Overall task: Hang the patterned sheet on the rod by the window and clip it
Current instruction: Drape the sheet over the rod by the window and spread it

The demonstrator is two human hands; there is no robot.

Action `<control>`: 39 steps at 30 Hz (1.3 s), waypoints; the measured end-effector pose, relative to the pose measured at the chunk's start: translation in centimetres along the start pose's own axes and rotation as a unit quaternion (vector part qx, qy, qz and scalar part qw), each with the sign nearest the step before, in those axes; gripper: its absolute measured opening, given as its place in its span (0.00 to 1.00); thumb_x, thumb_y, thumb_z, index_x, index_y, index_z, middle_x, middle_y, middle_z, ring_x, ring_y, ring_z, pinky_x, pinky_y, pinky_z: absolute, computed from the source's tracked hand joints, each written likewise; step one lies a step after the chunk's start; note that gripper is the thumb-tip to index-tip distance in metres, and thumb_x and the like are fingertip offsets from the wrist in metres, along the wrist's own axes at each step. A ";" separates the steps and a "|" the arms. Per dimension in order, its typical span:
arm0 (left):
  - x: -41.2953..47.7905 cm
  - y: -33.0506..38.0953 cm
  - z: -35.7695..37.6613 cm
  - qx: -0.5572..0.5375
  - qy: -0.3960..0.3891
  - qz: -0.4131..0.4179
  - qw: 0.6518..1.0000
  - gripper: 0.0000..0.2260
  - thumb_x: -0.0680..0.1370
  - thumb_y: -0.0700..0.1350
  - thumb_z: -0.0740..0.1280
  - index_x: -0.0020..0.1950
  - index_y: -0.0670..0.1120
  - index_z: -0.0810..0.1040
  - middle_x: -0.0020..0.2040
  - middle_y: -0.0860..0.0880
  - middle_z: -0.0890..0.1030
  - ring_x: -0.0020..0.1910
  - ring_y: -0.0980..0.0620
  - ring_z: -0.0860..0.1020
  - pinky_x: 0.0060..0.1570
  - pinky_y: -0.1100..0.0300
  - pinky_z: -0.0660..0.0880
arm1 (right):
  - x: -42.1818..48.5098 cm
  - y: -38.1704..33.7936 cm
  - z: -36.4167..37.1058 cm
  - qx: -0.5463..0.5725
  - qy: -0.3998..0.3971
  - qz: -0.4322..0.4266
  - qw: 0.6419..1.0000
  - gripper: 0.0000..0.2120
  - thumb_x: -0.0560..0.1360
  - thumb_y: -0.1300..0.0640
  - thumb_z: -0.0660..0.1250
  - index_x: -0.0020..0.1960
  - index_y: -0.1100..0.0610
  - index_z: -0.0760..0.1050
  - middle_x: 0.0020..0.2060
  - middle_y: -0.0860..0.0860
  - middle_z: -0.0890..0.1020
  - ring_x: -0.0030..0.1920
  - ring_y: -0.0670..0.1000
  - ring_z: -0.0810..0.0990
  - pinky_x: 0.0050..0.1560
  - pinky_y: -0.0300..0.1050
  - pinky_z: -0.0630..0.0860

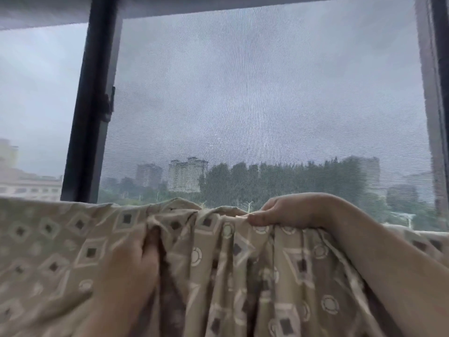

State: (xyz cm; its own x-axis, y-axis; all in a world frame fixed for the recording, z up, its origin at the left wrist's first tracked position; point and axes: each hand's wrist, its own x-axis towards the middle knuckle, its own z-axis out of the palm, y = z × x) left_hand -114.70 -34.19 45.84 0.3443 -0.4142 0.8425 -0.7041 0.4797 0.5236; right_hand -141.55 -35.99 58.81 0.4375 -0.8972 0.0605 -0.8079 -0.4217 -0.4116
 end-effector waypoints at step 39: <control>11.3 5.9 -2.8 -0.096 -0.577 0.042 0.810 0.12 0.71 0.53 0.72 0.38 0.43 0.83 0.33 0.51 0.81 0.33 0.55 0.75 0.39 0.60 0.72 | -9.4 -10.9 16.4 0.072 0.598 0.070 0.796 0.08 0.77 0.50 0.61 0.52 0.50 0.76 0.46 0.50 0.83 0.49 0.54 0.79 0.49 0.48 0.71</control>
State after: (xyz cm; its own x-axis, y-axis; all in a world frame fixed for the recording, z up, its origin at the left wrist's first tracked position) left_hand -113.26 -33.88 58.85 -0.5865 -0.7686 0.2553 -0.5477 0.6086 0.5741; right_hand -130.38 -20.79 47.83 -0.4102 -0.4544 0.7908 -0.7247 -0.3641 -0.5851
